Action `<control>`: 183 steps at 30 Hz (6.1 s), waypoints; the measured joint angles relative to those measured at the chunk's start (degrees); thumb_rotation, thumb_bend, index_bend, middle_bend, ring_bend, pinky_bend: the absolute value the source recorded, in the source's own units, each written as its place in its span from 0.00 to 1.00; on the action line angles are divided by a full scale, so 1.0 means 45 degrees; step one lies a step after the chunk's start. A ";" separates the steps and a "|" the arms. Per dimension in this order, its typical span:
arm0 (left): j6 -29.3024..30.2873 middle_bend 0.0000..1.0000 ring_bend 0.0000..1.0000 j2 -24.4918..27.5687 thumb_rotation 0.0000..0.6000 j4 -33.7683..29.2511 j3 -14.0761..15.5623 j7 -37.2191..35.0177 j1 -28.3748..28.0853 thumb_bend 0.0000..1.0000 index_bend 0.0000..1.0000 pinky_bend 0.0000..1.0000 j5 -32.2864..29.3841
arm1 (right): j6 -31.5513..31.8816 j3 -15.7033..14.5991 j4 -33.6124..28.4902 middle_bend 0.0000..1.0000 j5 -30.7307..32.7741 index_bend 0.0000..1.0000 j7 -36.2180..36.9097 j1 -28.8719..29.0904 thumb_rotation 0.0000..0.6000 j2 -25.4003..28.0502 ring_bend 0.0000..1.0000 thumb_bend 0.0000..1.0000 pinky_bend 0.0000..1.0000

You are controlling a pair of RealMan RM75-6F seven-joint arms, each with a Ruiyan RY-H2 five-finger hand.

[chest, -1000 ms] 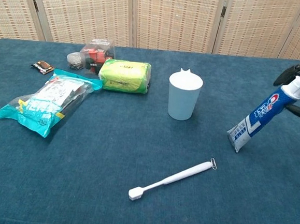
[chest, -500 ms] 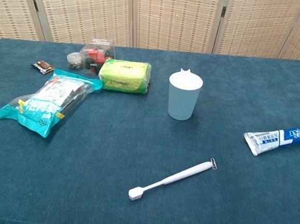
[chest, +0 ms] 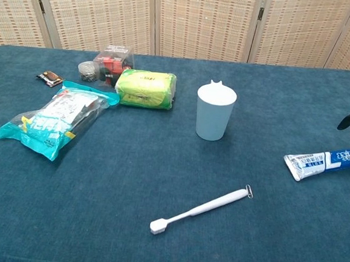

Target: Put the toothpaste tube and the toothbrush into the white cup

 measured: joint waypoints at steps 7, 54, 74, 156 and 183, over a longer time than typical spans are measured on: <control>0.0023 0.14 0.19 0.0042 1.00 0.0121 0.0033 -0.0153 0.0101 0.31 0.22 0.19 -0.0145 | -0.0761 0.0314 0.1289 0.31 0.0760 0.24 -0.1234 0.0409 1.00 -0.1309 0.10 0.19 0.10; -0.0243 0.13 0.19 0.0027 1.00 0.0588 0.0080 -0.0621 0.0159 0.31 0.22 0.19 -0.0418 | 0.0452 0.0647 0.4571 0.48 -0.0225 0.64 -0.0936 0.0790 1.00 -0.4819 0.28 0.41 0.22; -0.0105 0.13 0.19 0.0278 1.00 0.0294 0.0058 -0.0675 0.0211 0.31 0.22 0.19 -0.0322 | 0.2992 0.2262 0.1567 0.51 -0.0119 0.67 0.3468 0.0395 1.00 -0.3736 0.34 0.56 0.25; -0.0384 0.11 0.19 0.0479 1.00 0.0306 0.0161 -0.0814 0.0472 0.31 0.21 0.19 -0.0726 | 0.0759 0.3747 0.6524 0.21 0.1070 0.00 1.0025 0.3818 1.00 -0.7821 0.12 0.21 0.06; -0.0476 0.11 0.19 0.0590 1.00 -0.0250 0.0014 -0.0295 0.0125 0.31 0.21 0.19 -0.0532 | 0.5506 0.1559 -0.0399 0.51 -0.2778 0.48 0.7250 0.1345 1.00 -0.2666 0.41 0.30 0.46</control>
